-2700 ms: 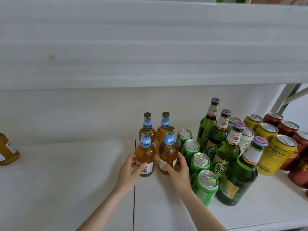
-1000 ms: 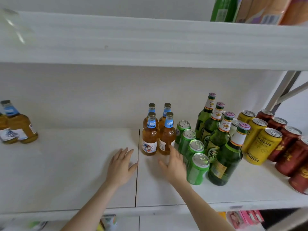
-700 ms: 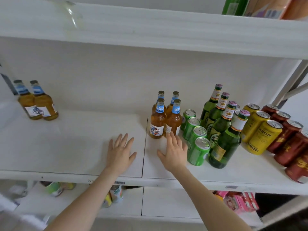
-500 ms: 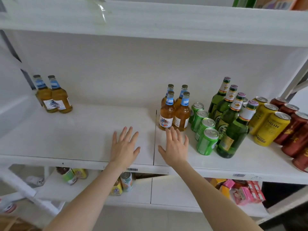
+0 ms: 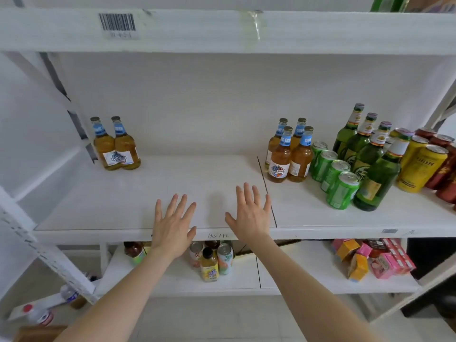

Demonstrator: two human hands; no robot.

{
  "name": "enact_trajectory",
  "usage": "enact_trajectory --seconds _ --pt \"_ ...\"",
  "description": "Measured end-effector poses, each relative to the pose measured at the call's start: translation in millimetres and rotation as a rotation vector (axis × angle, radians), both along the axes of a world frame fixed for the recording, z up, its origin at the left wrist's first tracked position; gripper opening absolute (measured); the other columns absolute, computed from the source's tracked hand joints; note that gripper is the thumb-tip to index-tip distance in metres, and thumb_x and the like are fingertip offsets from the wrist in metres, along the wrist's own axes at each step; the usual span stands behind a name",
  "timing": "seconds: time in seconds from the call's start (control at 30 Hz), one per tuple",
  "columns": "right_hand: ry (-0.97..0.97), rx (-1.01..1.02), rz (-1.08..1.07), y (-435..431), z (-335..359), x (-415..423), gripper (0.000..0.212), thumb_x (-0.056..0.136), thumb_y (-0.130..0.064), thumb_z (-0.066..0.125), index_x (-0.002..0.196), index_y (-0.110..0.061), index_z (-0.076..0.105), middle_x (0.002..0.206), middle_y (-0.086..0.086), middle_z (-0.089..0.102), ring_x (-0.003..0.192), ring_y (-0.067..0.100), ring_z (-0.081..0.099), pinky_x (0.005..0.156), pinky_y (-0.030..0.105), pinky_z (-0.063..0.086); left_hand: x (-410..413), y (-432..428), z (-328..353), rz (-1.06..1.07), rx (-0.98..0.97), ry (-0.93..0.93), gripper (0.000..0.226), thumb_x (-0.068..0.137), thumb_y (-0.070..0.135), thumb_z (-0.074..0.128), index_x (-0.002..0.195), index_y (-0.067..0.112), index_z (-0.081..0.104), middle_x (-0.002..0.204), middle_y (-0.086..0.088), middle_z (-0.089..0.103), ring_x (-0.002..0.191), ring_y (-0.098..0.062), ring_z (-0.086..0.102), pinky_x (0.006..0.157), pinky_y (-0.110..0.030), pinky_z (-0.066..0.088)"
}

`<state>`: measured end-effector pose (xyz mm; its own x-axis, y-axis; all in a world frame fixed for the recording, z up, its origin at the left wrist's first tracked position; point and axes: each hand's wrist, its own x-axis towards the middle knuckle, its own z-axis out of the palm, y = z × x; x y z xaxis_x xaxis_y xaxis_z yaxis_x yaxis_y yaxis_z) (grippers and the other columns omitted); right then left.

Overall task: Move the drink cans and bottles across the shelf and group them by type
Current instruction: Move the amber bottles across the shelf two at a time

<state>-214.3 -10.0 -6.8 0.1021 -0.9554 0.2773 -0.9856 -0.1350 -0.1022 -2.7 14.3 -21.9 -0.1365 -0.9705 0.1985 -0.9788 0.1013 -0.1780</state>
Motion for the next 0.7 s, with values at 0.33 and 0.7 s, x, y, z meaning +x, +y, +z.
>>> enact_trajectory --seconds 0.33,0.7 --pt "0.004 -0.008 -0.008 -16.8 -1.2 96.7 0.079 0.093 -0.060 0.039 0.154 -0.020 0.012 0.164 0.006 0.010 0.151 0.029 0.007 0.117 0.057 0.002 102.1 -17.8 10.2 0.002 -0.038 -0.062 0.066 0.097 0.057 0.033 0.156 0.029 0.016 0.165 -0.005 0.008 0.152 -0.028 0.001 0.115 -0.058 -0.009" --pt "-0.026 -0.011 0.029 -93.4 6.0 207.5 0.076 0.093 -0.058 0.039 0.153 -0.018 0.015 0.164 0.006 0.010 0.150 0.027 0.007 0.116 0.057 0.003 224.5 -98.6 30.1 0.054 -0.101 -0.044 0.067 0.096 0.056 0.041 0.154 0.026 0.026 0.163 -0.007 0.017 0.151 -0.029 0.008 0.117 -0.058 0.003"
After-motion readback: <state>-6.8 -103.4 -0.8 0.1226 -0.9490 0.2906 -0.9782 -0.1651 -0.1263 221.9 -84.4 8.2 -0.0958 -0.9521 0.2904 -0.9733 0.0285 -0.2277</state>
